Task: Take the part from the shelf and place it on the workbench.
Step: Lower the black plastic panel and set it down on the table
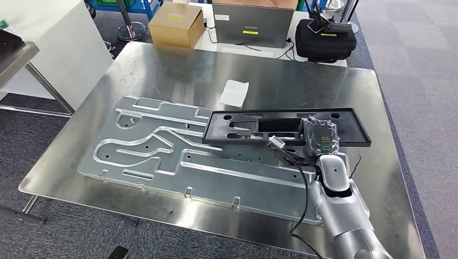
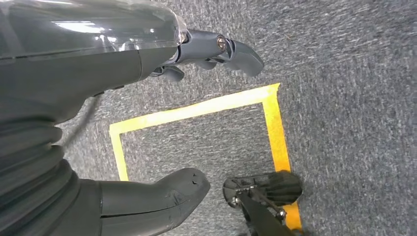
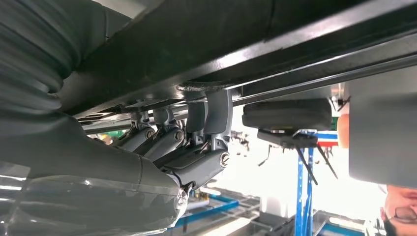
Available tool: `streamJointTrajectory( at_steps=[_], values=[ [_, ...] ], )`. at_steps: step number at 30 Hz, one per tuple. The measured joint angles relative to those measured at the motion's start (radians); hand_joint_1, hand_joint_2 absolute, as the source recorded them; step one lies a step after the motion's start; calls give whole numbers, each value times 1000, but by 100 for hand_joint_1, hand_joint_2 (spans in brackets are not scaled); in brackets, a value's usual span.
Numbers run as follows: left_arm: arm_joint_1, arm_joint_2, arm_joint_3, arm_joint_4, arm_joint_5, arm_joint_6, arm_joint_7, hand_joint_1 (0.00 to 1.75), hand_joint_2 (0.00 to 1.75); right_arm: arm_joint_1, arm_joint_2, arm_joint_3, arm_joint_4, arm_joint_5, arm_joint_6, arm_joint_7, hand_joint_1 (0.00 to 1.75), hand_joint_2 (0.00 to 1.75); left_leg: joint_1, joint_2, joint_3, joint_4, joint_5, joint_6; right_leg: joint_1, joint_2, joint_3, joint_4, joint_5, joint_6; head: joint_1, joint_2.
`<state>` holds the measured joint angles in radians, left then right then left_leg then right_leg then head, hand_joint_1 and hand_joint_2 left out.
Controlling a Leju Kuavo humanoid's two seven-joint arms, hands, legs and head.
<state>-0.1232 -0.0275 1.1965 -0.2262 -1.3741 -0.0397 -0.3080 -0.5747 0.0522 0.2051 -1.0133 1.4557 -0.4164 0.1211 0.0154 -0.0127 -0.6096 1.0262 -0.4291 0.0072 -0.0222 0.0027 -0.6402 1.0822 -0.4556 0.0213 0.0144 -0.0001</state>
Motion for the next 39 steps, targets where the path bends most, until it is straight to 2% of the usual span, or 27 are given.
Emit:
streamJointTrajectory(
  at_steps=[1, 3, 5, 6, 7, 9, 10, 11, 12, 14, 16, 18, 20, 22, 24, 25, 26, 27, 28, 30, 31, 32, 35, 36, 37, 39],
  values=[
    [-1, 0, 0, 0, 0, 0, 0, 0, 175, -7, 1, 2, 10, 0, 0, 0, 175, 175, -1, 0, -2, 3, -3, -6, 2, 0, 12, -31, 8, -3, -1, 0],
    [-2, 0, -1, 0, 1, 0, 0, 0, 175, -14, 3, 7, 26, -1, -1, 1, 87, 175, -2, 0, -3, 3, -3, -17, 8, 2, 14, -41, 5, -16, -3, 0],
    [-2, 0, -1, 0, 1, 1, -2, 0, 175, -19, 4, 9, 41, -4, -4, 3, 0, 175, 1, 1, -6, 9, -11, -28, 6, 0, 16, -47, 8, -31, -5, 0],
    [-2, 0, -1, 0, 1, 2, -3, 0, 131, -22, 5, 10, 47, -7, -7, 4, 0, 175, 2, 3, -14, 31, -28, -32, 5, -1, 18, -50, 10, -39, -8, 0],
    [-2, 0, -1, 0, 1, 3, -4, 0, 87, -24, 5, 11, 54, -9, -10, 5, 0, 175, 3, 4, -33, 77, -55, -35, 4, -1, 20, -52, 11, -44, -11, 0],
    [-1, 1, -1, 0, 4, 4, -6, 0, 0, -22, 6, 13, 67, -14, -17, 6, 0, 175, 4, 6, -89, 208, -118, -39, 8, -2, 21, -52, 10, -50, -17, 0],
    [0, 1, -1, 0, 7, 3, -7, 0, 0, -18, 6, 13, 75, -15, -21, 6, 0, 175, 4, 6, -114, 261, -135, -39, 11, -2, 22, -51, 9, -52, -18, 0],
    [2, 1, -1, 0, 10, 1, -9, 0, 0, -15, 5, 13, 82, -17, -26, 7, 0, 175, 4, 6, -123, 281, -134, -38, 13, -2, 22, -51, 9, -52, -18, 0],
    [3, 1, -1, 0, 13, 0, -10, 0, 0, -12, 5, 13, 88, -19, -30, 7, 0, 175, 4, 6, -113, 262, -115, -35, 15, -1, 23, -51, 8, -52, -18, 0],
    [5, 3, -1, 0, 16, -1, -12, 0, 0, -8, 4, 13, 96, -24, -37, 7, 0, 175, 1, 6, -49, 134, -53, -24, 18, 0, 26, -50, 7, -52, -18, 0],
    [4, 5, -1, 0, 16, -2, -14, 0, 0, -7, 2, 13, 101, -27, -43, 7, 0, 175, -4, 6, 4, 26, -20, -14, 22, 2, 26, -50, 7, -47, -18, 0],
    [7, 6, -1, 0, 16, -3, -15, 0, 0, -7, -1, 13, 105, -30, -49, 7, 0, 175, -10, 6, 16, 2, -19, -8, 22, 3, 26, -52, 9, -37, -18, 0],
    [10, 6, -1, 0, 16, -5, -16, 0, 0, -6, -6, 13, 106, -32, -53, 7, 0, 175, -6, 7, 22, -8, -12, 1, 22, 3, 28, -51, 5, -25, -18, 0],
    [10, 5, -1, 0, 16, -8, -17, 0, 0, -3, -12, 13, 109, -34, -53, 6, 0, 175, 0, 10, 28, -22, -4, 13, 22, 3, 7, 0, -32, -15, -14, 0],
    [10, 5, -1, 0, 18, -11, -17, 0, 0, 3, -17, 13, 112, -34, -53, 6, 0, 175, 0, 11, 27, -24, -1, 18, 17, 3, -51, 123, -97, -7, -10, 0],
    [11, 5, -1, 0, 19, -13, -17, 0, 0, 7, -18, 13, 114, -34, -53, 5, 0, 175, 0, 11, 26, -23, 0, 19, 14, 2, -79, 182, -119, -4, -10, 0],
    [12, 5, -1, 0, 21, -15, -17, 0, 0, 10, -20, 13, 115, -34, -52, 4, 0, 175, 0, 11, 25, -21, 1, 19, 11, 2, -94, 214, -125, -1, -10, 0],
    [13, 5, -1, 0, 23, -18, -17, 0, 0, 12, -22, 13, 115, -34, -52, 4, 0, 175, 1, 11, 25, -19, 2, 19, 9, 2, -88, 207, -110, 1, -10, 0],
    [14, 5, -1, 0, 25, -20, -17, 0, 0, 12, -24, 13, 115, -34, -52, 3, 0, 175, 1, 11, 25, -17, 2, 18, 6, 1, -63, 161, -81, 2, -10, 0],
    [14, 4, 0, 0, 30, -23, -17, 0, 0, 12, -25, 13, 115, -34, -55, 2, 0, 175, -1, 9, 23, -9, -1, 12, 5, 0, 10, 25, -21, -1, -10, 0],
    [14, 4, 0, 0, 33, -25, -17, 0, 0, 12, -25, 13, 114, -34, -56, 1, 0, 175, -2, 7, 22, -5, -2, 7, 6, 0, 35, -23, -5, -5, -11, 0],
    [14, 4, 0, 0, 34, -26, -17, 0, 0, 12, -25, 13, 114, -34, -58, 0, 0, 175, -4, 7, 20, -3, -3, 2, 9, 1, 47, -49, 1, -9, -11, 0],
    [15, 4, 1, 0, 36, -30, -18, 0, 0, 15, -25, 13, 112, -34, -57, -1, 0, 175, -2, 5, 16, -1, -1, -16, 10, 1, 44, -60, 12, -27, -12, 0],
    [16, 4, 1, 0, 37, -32, -18, 0, 0, 16, -24, 13, 111, -34, -57, -2, 0, 175, -1, 6, 11, 11, -17, -22, 8, -1, 42, -65, 19, -35, -13, 0],
    [17, 4, 1, 0, 37, -32, -18, 0, 0, 16, -24, 13, 111, -34, -56, -4, 0, 175, 1, 6, -1, 42, -46, -26, 6, -4, 38, -69, 26, -43, -16, 0],
    [17, 4, 2, 0, 38, -33, -19, 0, 0, 20, -24, 13, 110, -32, -56, -6, 0, 175, 3, 8, -41, 159, -133, -34, 5, -9, 24, -71, 39, -49, -22, 0]
  ],
)
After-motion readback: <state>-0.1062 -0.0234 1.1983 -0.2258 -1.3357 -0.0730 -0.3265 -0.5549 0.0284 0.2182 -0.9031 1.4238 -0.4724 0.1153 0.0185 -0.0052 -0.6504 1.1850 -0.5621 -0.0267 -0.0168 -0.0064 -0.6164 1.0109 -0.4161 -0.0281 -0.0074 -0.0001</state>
